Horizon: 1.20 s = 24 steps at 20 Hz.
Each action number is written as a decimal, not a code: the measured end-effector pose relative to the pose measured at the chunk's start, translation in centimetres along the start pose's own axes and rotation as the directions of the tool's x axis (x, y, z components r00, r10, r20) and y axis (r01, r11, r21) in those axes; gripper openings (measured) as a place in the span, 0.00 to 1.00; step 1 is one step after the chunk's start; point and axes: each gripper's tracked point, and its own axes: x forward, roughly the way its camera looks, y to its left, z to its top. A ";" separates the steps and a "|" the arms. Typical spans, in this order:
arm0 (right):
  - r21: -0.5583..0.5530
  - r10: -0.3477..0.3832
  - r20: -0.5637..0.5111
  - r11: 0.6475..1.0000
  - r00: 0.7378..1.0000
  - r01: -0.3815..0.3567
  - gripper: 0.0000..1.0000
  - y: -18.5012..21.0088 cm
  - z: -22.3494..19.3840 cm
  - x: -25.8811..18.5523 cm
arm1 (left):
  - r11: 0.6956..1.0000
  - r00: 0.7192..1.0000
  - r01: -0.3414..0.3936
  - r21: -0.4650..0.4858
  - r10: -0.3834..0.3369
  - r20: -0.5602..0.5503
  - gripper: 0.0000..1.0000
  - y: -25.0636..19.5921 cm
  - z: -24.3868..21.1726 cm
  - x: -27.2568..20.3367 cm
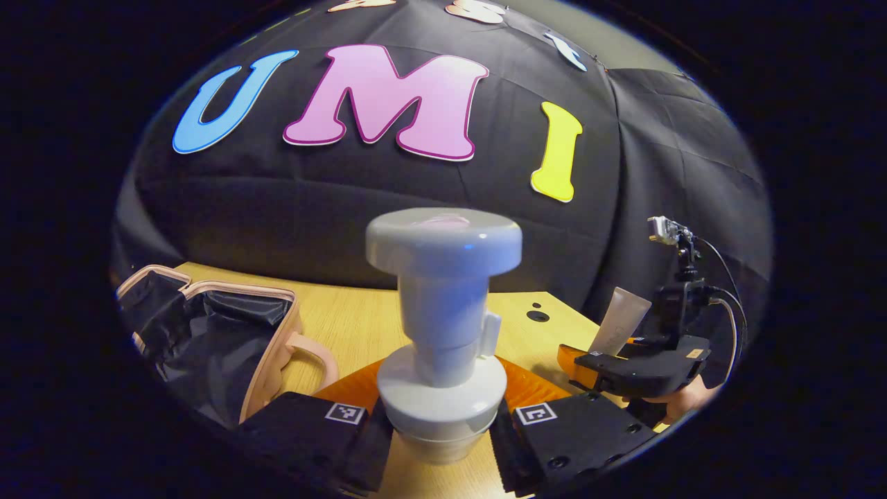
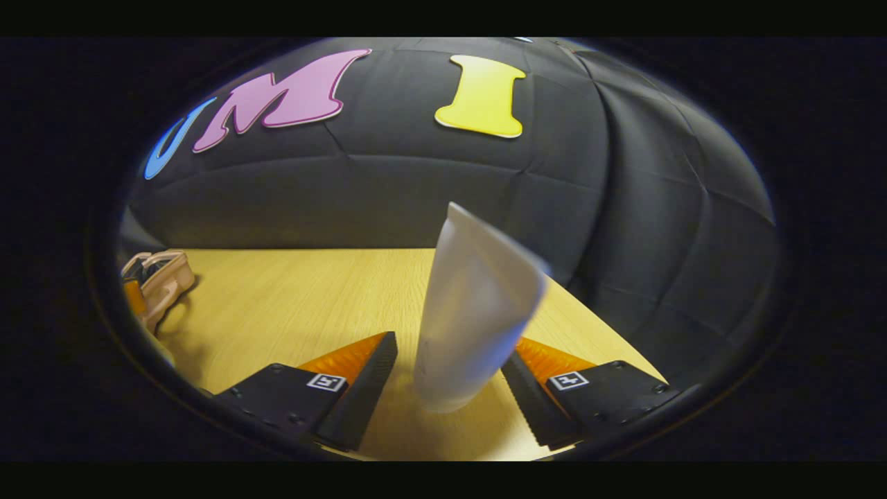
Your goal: First open the suitcase, pack the skin care products into it, and then close the suitcase.
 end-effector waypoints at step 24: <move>0.006 0.365 0.090 0.930 0.927 -0.367 0.34 21.0 11.4 -16.5 | 0.982 0.983 -0.183 -0.052 0.185 0.020 0.64 16.3 8.4 -9.7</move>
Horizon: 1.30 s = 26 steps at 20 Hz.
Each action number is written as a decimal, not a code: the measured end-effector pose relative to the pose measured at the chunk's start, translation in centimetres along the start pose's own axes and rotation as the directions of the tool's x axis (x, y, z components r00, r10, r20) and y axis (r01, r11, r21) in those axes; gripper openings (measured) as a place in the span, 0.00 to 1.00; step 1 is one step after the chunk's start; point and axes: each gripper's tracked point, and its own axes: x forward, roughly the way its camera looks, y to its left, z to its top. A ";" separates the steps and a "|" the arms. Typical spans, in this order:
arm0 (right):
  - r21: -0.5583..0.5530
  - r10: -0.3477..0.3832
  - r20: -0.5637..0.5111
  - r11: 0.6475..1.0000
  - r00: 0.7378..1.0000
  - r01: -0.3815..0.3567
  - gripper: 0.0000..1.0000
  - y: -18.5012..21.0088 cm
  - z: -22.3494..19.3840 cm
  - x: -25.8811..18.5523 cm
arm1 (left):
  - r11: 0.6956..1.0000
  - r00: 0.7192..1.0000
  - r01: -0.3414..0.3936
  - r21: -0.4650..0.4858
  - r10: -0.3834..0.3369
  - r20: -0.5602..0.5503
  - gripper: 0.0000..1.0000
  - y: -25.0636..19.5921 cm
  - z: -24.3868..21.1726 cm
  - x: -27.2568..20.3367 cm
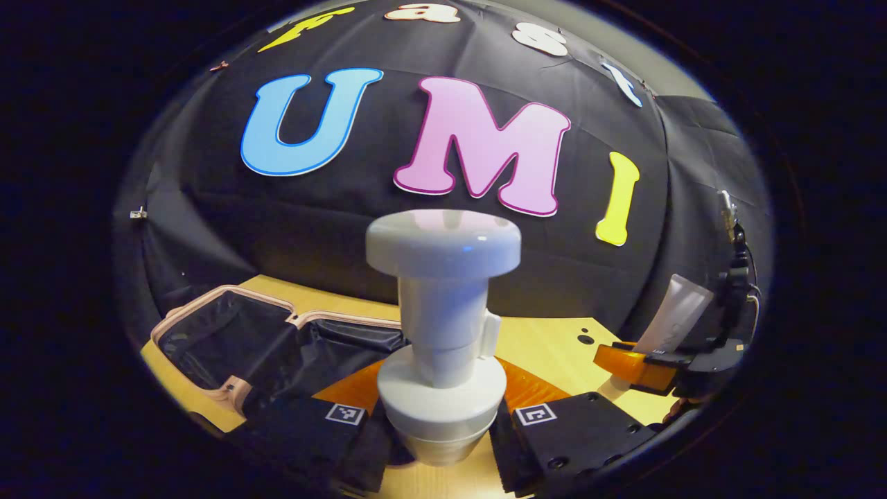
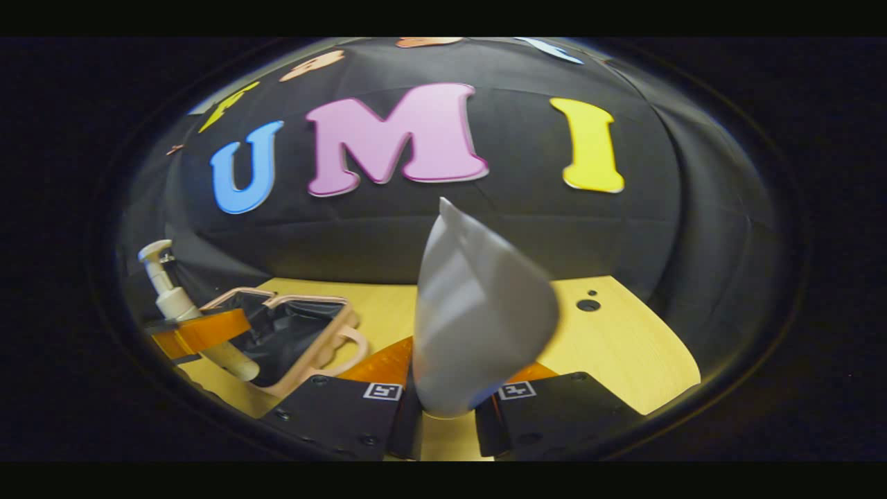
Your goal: First open the suitcase, pack the skin care products into it, and then close the suitcase.
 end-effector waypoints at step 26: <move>0.004 0.233 -0.103 0.972 0.967 -0.234 0.34 19.5 0.5 4.4 | 0.999 0.794 -0.041 0.004 0.035 -0.607 0.85 15.3 -9.1 10.6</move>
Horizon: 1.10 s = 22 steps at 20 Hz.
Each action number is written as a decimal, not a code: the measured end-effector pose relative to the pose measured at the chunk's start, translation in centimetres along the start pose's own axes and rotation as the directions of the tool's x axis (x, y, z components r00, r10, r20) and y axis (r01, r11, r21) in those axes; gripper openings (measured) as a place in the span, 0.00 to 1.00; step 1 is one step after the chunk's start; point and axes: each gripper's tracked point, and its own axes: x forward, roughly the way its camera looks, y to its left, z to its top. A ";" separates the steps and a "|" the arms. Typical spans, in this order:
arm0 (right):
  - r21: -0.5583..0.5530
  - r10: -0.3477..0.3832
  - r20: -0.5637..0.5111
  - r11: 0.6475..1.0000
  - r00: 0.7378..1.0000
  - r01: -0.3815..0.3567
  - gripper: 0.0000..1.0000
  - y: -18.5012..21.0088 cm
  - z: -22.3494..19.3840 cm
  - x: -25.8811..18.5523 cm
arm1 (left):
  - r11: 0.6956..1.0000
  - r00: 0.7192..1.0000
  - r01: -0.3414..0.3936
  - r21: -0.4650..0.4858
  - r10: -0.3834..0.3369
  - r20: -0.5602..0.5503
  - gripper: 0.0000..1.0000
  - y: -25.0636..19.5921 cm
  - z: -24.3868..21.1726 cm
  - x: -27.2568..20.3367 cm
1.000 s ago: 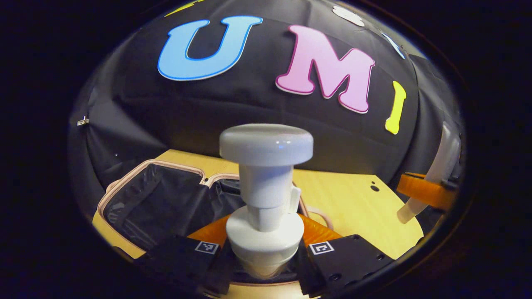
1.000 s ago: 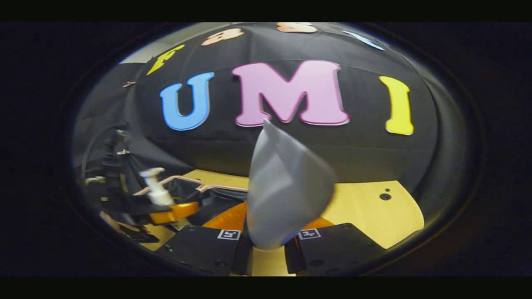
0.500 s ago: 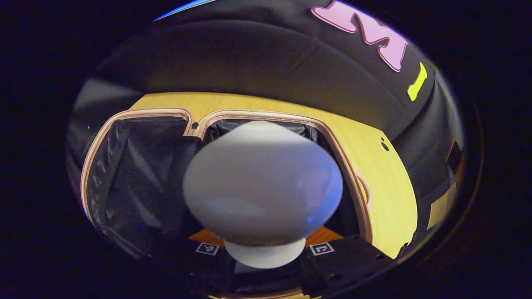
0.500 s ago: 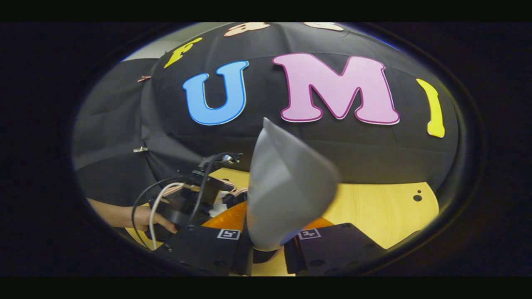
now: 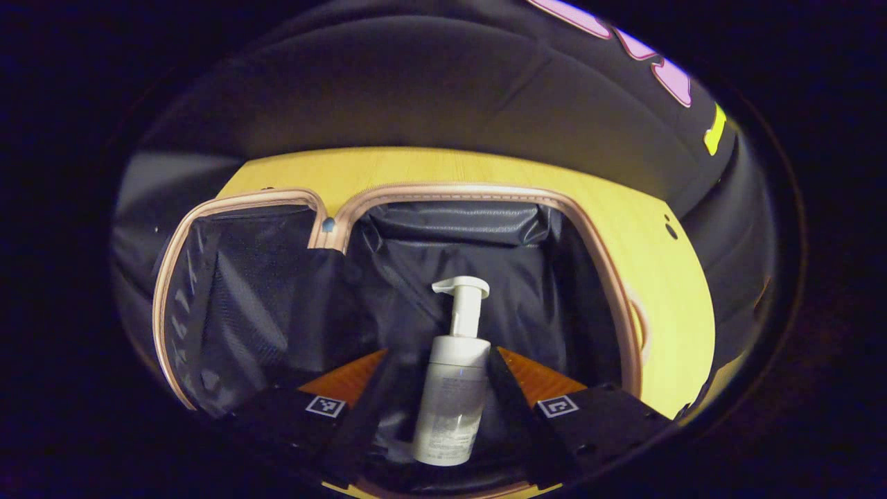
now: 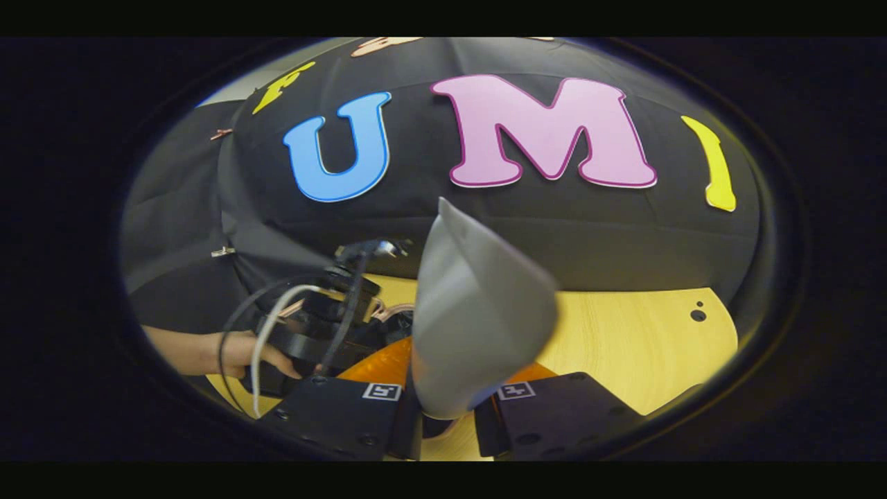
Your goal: First open the suitcase, pack the skin care products into it, and then close the suitcase.
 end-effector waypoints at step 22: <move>0.133 -0.163 -0.601 0.945 0.783 0.299 0.35 2.3 -16.7 7.5 | 0.972 0.923 -0.045 -0.229 0.128 0.363 0.93 10.3 -8.3 -27.1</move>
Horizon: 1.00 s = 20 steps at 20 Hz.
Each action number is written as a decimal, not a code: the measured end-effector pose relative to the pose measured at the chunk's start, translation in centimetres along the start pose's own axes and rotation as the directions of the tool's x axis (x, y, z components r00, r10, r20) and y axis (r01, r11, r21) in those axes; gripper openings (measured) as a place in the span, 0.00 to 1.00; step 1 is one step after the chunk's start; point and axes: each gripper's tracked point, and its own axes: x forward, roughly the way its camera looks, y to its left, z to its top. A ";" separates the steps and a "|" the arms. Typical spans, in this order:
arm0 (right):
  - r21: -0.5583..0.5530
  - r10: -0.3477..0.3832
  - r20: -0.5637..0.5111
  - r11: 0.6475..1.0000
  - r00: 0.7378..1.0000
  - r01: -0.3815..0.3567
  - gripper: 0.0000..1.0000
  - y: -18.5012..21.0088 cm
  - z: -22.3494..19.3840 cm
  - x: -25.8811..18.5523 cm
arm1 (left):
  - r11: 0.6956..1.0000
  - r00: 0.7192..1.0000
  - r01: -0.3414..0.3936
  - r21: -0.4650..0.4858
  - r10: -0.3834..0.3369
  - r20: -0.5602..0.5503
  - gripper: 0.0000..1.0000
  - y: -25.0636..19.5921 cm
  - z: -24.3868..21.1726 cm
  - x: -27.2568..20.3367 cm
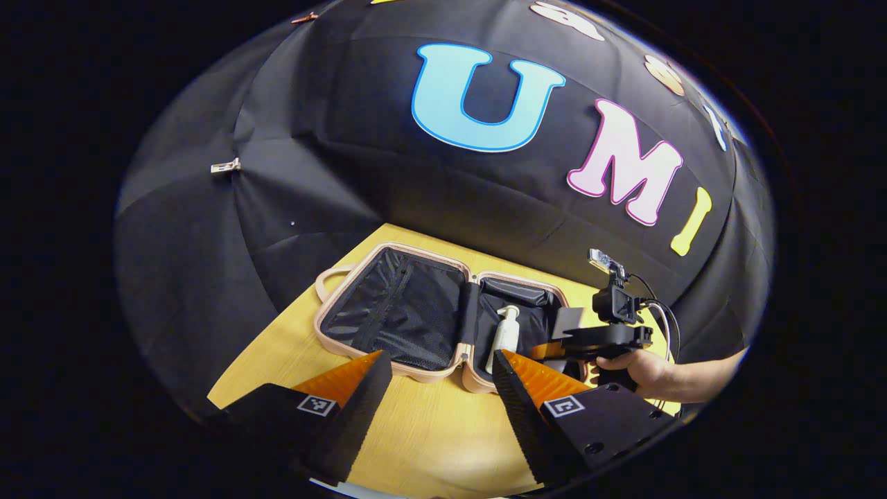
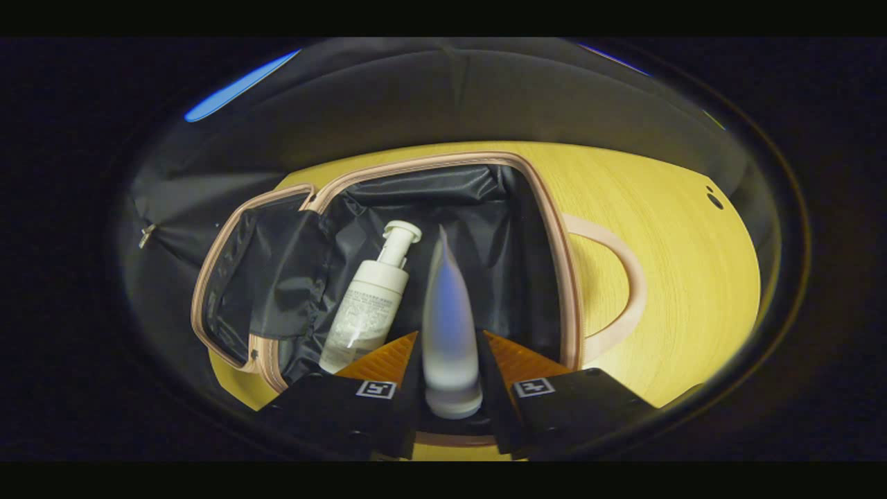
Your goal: First open the suitcase, pack the skin care products into it, and then close the suitcase.
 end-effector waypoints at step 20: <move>-0.131 -0.006 0.722 0.981 0.692 0.145 0.98 -11.3 11.0 -29.9 | 0.963 0.969 -0.214 0.165 0.230 -0.088 0.93 19.9 7.3 21.9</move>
